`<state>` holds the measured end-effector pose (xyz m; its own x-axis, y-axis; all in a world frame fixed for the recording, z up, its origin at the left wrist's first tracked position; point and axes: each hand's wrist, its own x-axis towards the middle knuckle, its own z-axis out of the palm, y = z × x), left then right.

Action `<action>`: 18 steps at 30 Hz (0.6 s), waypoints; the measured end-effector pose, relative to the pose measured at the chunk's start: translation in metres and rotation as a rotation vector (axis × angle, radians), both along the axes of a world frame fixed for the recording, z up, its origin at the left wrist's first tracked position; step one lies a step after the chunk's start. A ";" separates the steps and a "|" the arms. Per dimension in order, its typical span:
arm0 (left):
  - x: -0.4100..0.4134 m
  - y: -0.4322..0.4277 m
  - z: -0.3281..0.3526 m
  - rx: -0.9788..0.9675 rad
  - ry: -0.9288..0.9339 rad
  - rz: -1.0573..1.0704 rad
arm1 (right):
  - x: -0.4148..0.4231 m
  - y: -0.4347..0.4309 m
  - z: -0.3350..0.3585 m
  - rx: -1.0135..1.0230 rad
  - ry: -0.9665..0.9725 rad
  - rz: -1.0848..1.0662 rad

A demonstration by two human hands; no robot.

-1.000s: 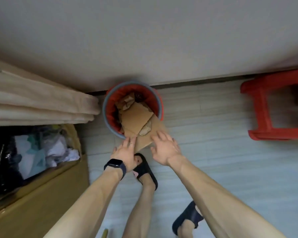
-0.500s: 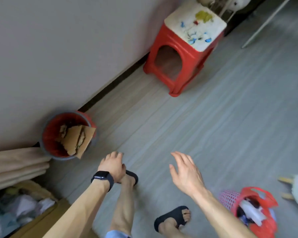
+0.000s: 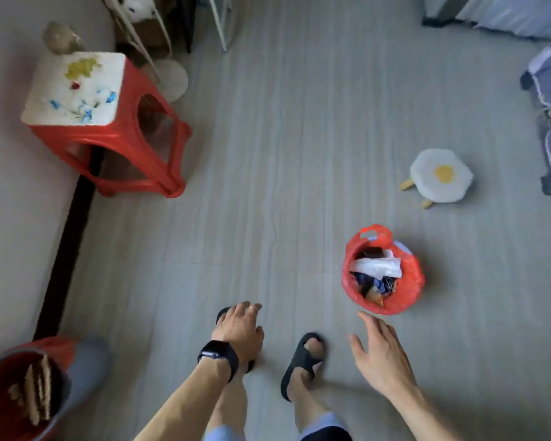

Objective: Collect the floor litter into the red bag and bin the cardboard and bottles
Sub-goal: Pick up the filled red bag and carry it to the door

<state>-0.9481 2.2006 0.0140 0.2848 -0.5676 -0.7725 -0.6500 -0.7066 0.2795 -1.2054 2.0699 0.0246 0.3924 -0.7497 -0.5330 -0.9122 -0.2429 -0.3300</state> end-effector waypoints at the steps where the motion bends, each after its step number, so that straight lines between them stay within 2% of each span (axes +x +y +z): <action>1: -0.009 -0.015 -0.005 0.010 0.000 -0.056 | -0.013 -0.004 -0.008 0.016 0.010 -0.040; 6: -0.042 -0.077 -0.040 0.015 -0.013 -0.323 | -0.046 -0.023 -0.059 0.166 0.058 -0.270; 11: -0.065 -0.151 -0.121 0.041 -0.034 -0.532 | -0.066 -0.050 -0.145 0.378 0.000 -0.621; 14: -0.084 -0.189 -0.184 0.024 -0.044 -0.591 | -0.074 -0.074 -0.209 0.513 -0.033 -0.950; 18: -0.108 -0.237 -0.258 -0.117 -0.064 -0.592 | -0.085 -0.104 -0.312 0.511 -0.134 -1.366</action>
